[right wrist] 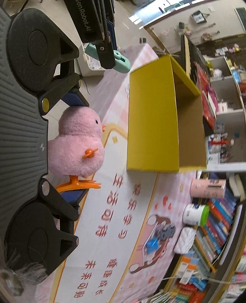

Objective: Organize objects
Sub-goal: 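Carry the green toy and pink plush over the yellow box with both tools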

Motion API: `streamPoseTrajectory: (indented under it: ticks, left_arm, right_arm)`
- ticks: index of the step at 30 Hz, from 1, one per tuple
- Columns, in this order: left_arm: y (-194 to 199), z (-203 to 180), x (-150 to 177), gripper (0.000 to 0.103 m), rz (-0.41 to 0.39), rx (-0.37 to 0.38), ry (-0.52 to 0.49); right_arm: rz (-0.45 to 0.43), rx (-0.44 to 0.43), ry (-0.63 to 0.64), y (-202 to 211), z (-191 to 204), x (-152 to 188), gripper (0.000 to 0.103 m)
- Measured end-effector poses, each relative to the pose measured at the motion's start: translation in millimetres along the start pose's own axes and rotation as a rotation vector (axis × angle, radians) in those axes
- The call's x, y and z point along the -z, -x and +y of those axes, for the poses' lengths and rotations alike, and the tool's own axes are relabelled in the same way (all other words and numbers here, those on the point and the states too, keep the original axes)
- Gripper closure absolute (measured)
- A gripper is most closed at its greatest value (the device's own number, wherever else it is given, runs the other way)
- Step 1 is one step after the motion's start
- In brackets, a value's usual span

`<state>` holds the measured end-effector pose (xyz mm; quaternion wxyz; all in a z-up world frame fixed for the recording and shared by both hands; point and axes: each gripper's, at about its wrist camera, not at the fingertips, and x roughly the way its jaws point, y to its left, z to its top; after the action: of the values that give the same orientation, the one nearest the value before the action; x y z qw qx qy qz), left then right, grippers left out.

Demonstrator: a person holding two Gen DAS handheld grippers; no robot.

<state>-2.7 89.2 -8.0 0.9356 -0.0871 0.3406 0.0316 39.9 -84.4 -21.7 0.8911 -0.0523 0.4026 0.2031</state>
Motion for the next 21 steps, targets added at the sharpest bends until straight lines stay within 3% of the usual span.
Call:
streamPoseTrajectory:
  ticks: [9,21]
  left_arm:
    - [20.5,21.8,0.0,0.08,-0.051,-0.033,0.028]
    - [17.3,23.6,-2.8,0.08,-0.053,-0.026,0.031]
  right_arm:
    - [-0.031,-0.032,0.056,6.7,33.8,-5.7,0.02]
    - [-0.034,-0.036,0.077,7.0,43.0,-10.2,0.02]
